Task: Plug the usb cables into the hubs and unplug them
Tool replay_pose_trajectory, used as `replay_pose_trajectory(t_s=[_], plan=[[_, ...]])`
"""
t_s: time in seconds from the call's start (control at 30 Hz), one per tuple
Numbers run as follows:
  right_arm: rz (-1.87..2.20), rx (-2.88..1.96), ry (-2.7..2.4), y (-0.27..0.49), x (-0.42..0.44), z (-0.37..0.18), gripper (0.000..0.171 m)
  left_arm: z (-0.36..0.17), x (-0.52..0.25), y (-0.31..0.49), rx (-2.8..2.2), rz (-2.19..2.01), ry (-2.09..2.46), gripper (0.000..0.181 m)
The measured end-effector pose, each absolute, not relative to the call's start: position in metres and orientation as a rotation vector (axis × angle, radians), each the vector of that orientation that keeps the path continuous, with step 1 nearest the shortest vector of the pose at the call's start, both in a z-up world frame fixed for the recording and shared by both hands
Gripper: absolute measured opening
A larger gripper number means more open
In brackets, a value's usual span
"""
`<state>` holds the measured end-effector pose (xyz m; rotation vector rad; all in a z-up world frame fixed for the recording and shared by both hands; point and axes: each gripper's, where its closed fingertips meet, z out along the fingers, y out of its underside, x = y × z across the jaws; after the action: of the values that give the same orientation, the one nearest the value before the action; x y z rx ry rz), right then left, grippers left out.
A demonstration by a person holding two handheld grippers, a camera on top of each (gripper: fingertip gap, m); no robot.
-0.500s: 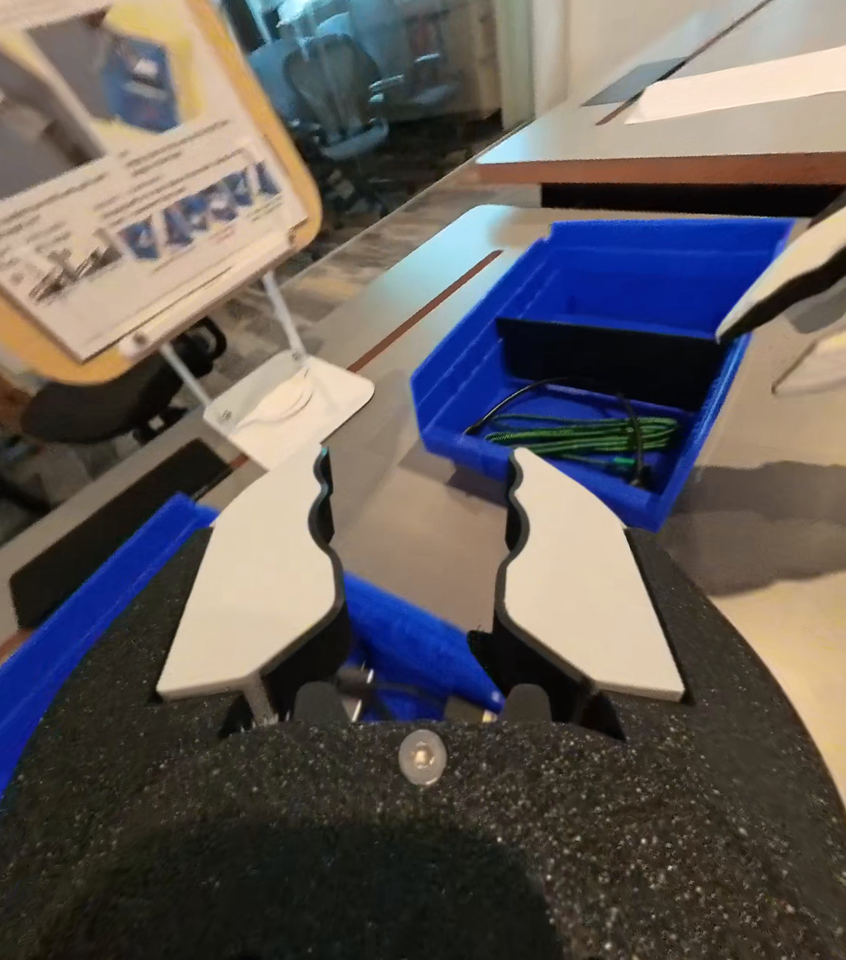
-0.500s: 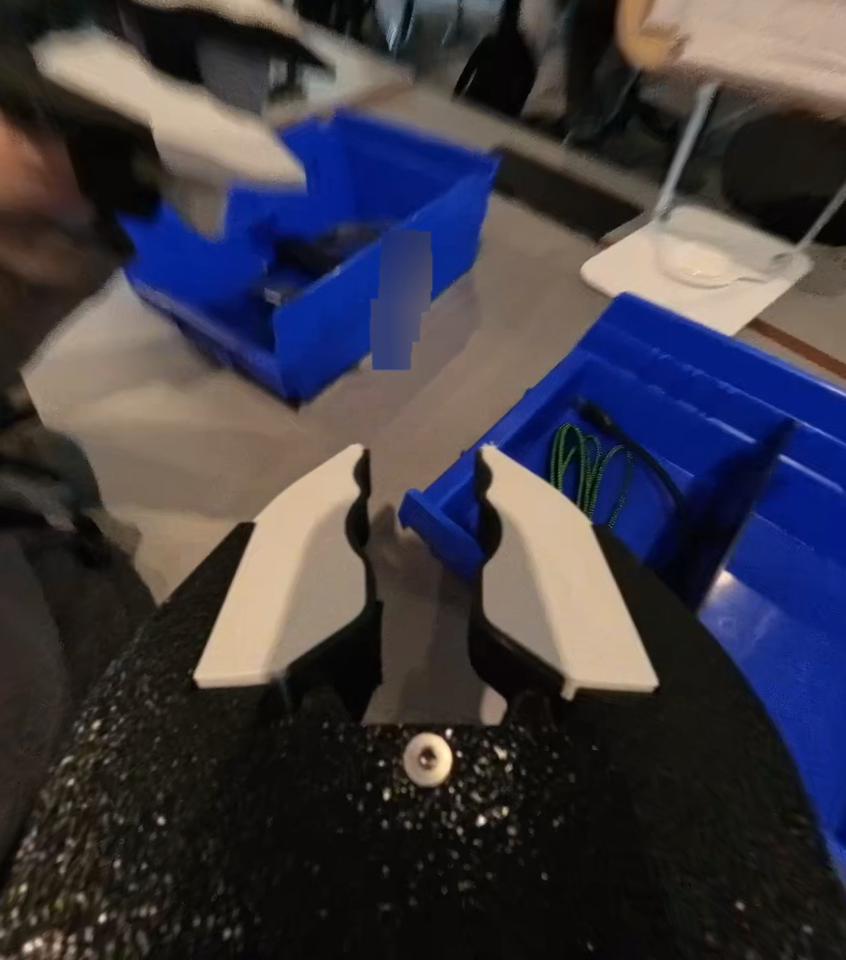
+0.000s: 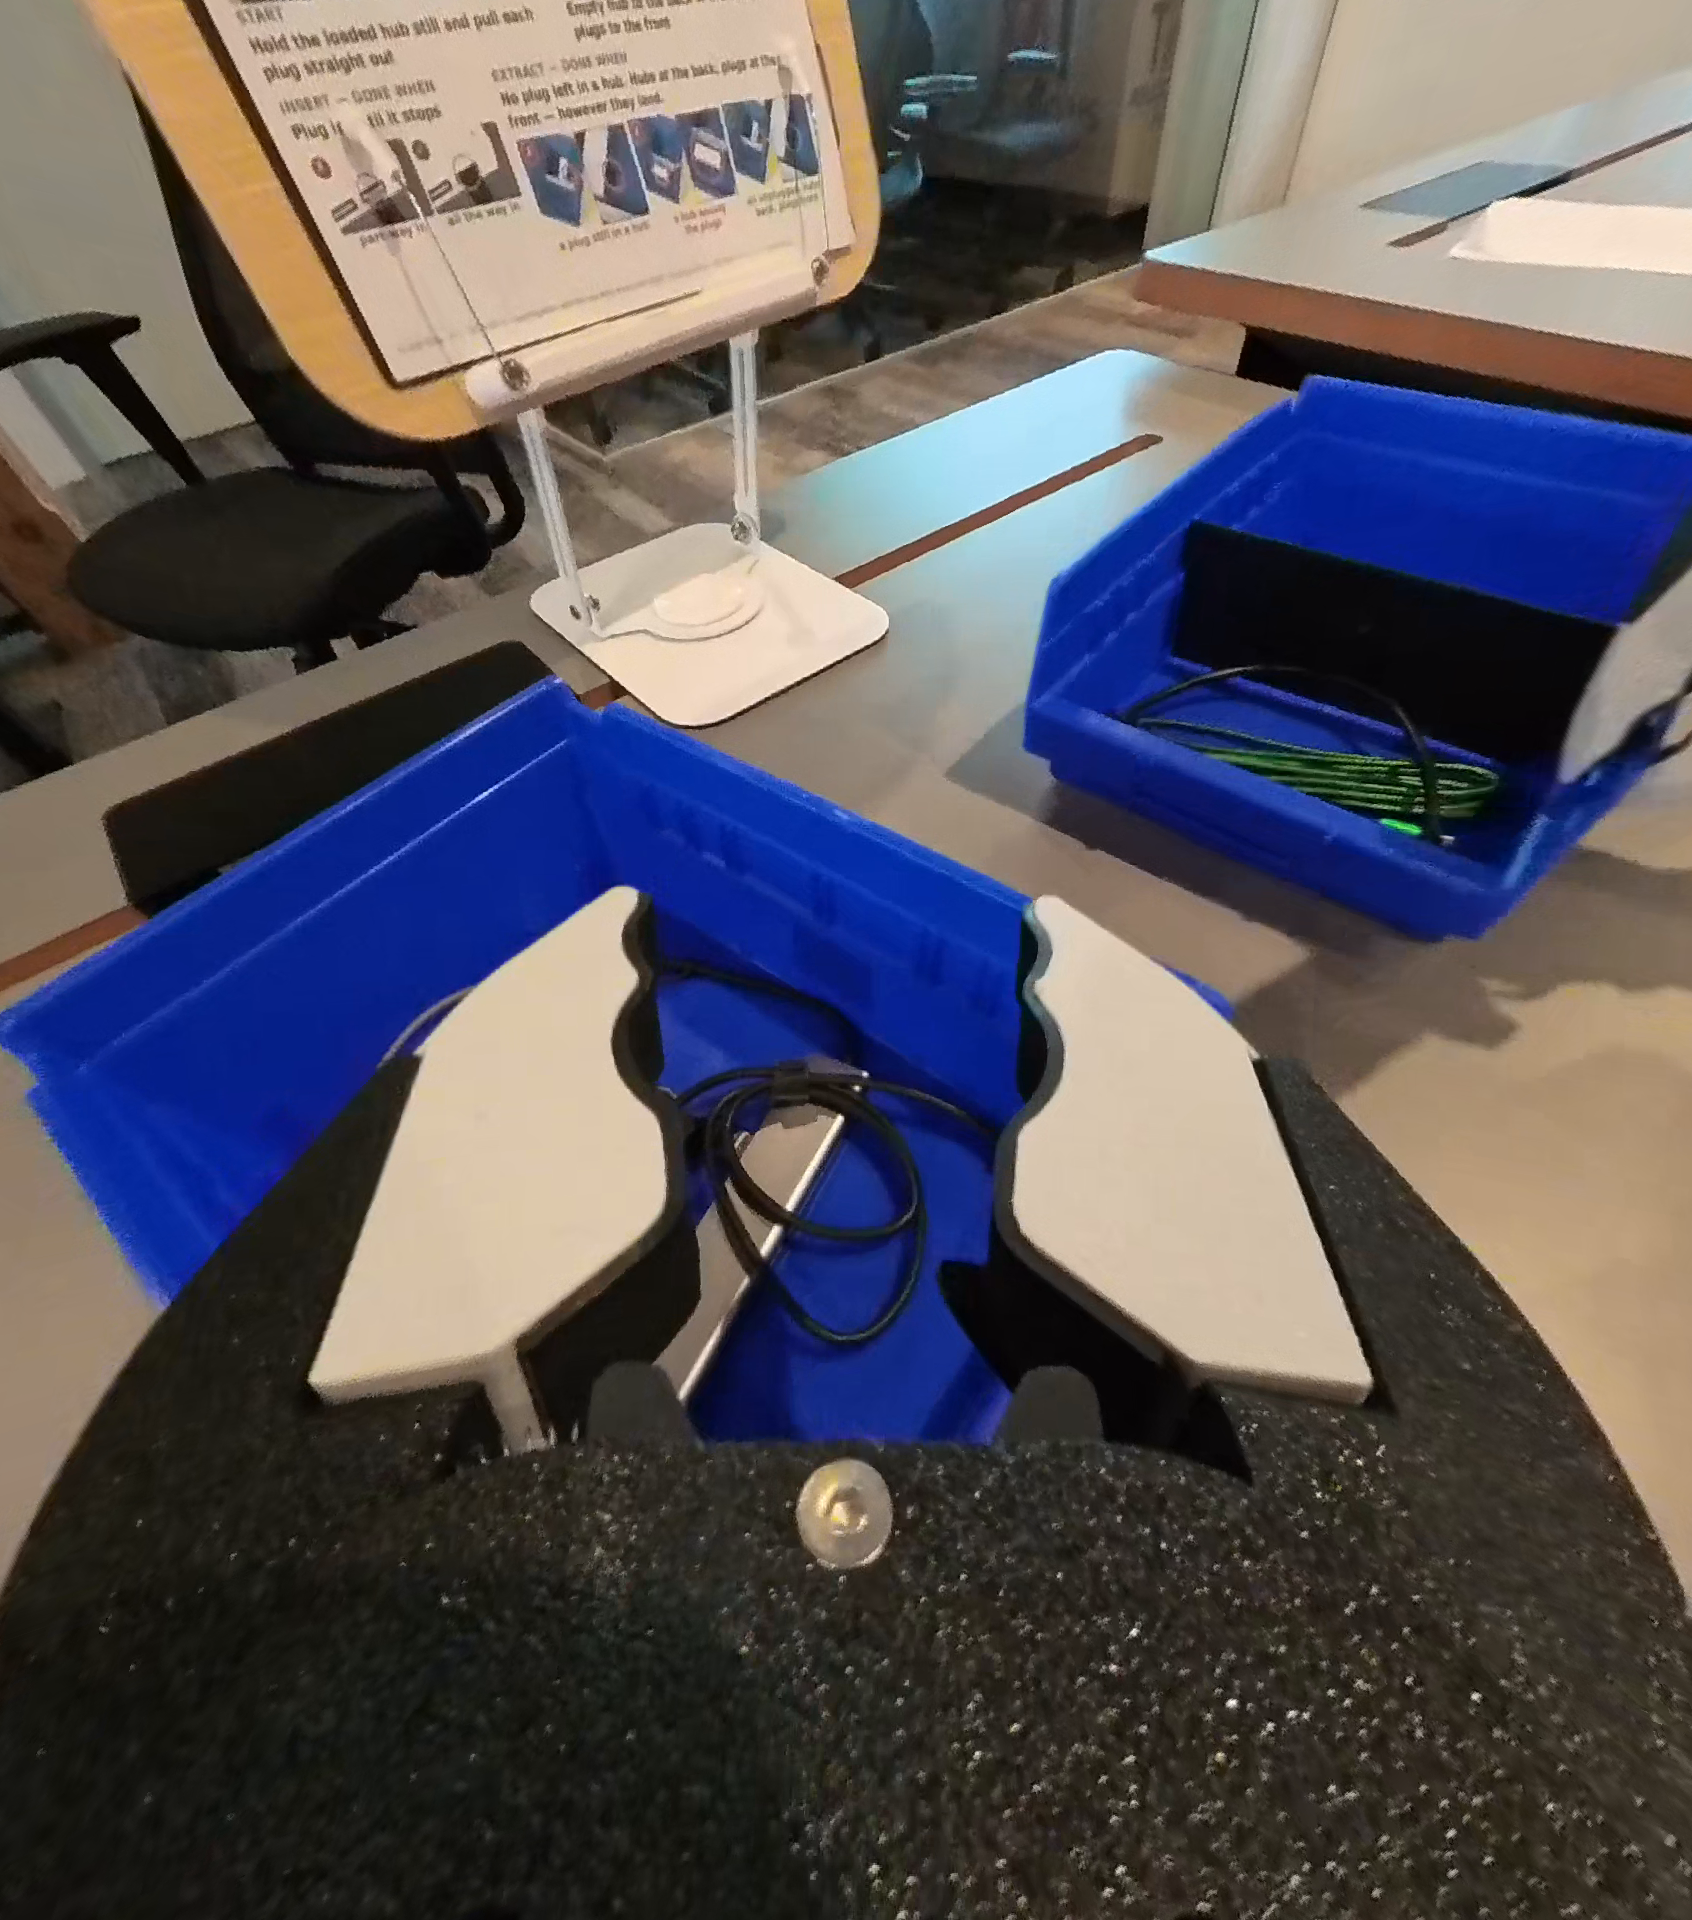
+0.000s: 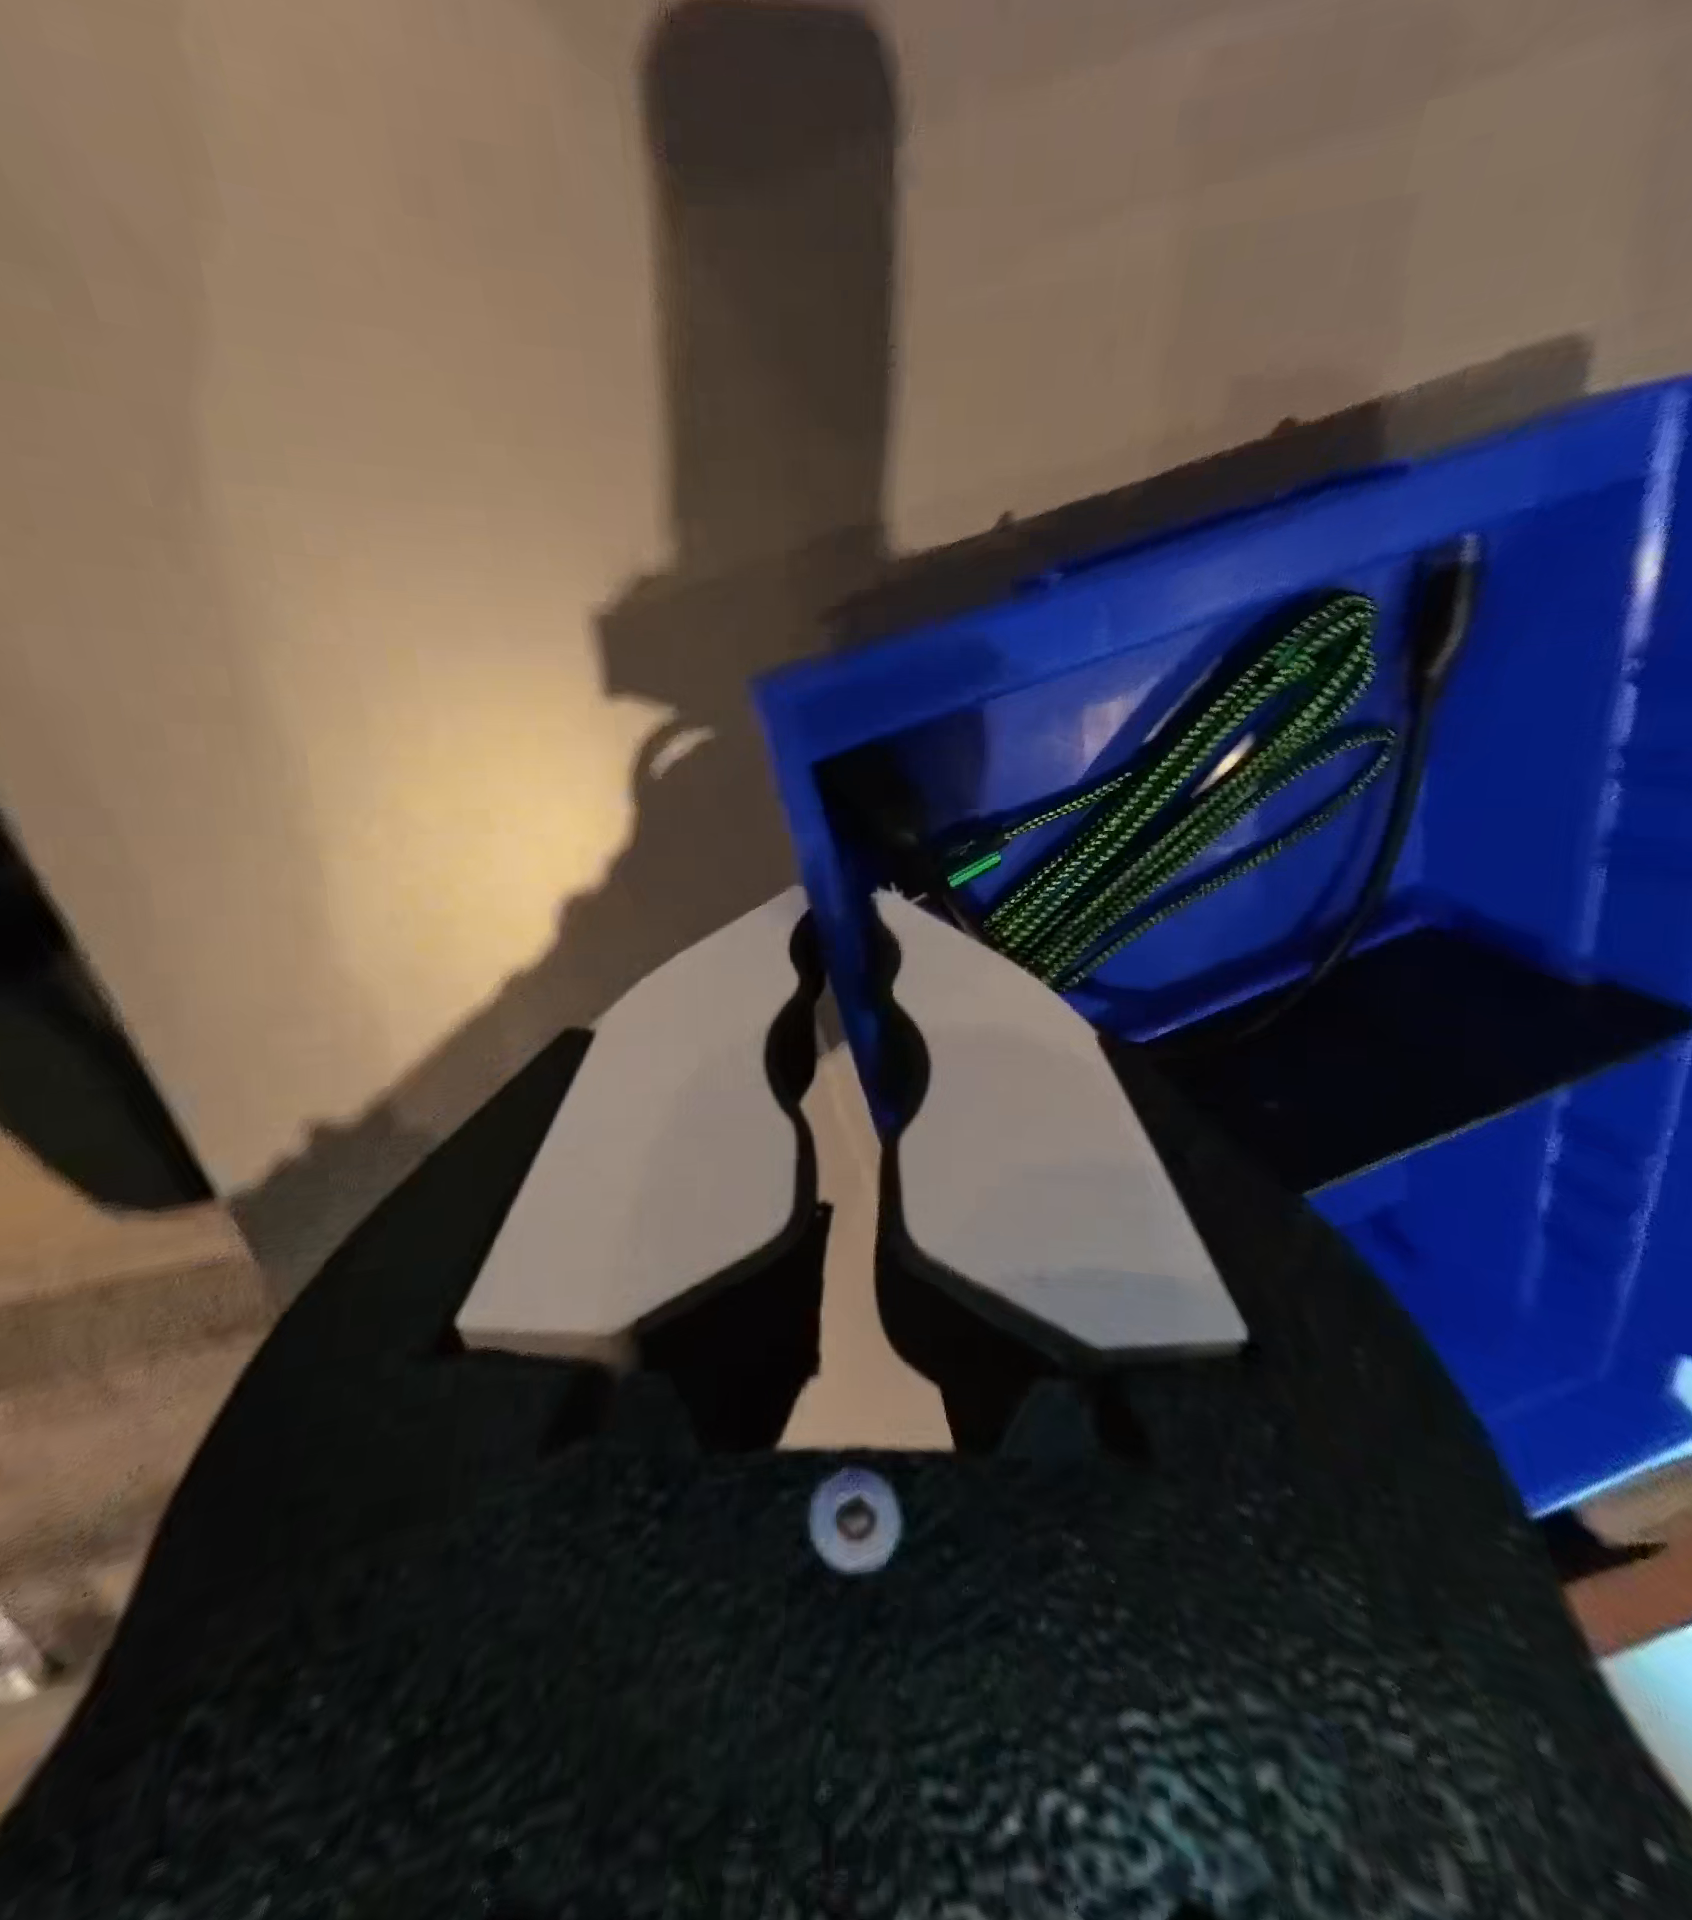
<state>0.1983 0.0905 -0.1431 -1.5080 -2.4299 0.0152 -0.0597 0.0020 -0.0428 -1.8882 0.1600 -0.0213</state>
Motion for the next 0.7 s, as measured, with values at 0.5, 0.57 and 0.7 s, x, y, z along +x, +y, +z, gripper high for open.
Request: replay_pose_trajectory(t_s=[0.5, 0.57, 0.7], plan=[[0.077, -2.249, -1.182, 0.227, 0.36, -0.046, 0.056, -0.058, -0.036, 0.018, -1.856, -0.167, 0.213, 0.067], [0.188, -2.381, -0.887, 0.255, 0.381, -0.051, 0.063, -0.058, -0.032, 0.019, -1.867, -0.163, 0.242, 0.068], [0.377, -2.64, -0.638, 0.271, 0.39, -0.088, 0.08, -0.056, -0.033, 0.017, -1.879, -0.098, 0.276, 0.07]])
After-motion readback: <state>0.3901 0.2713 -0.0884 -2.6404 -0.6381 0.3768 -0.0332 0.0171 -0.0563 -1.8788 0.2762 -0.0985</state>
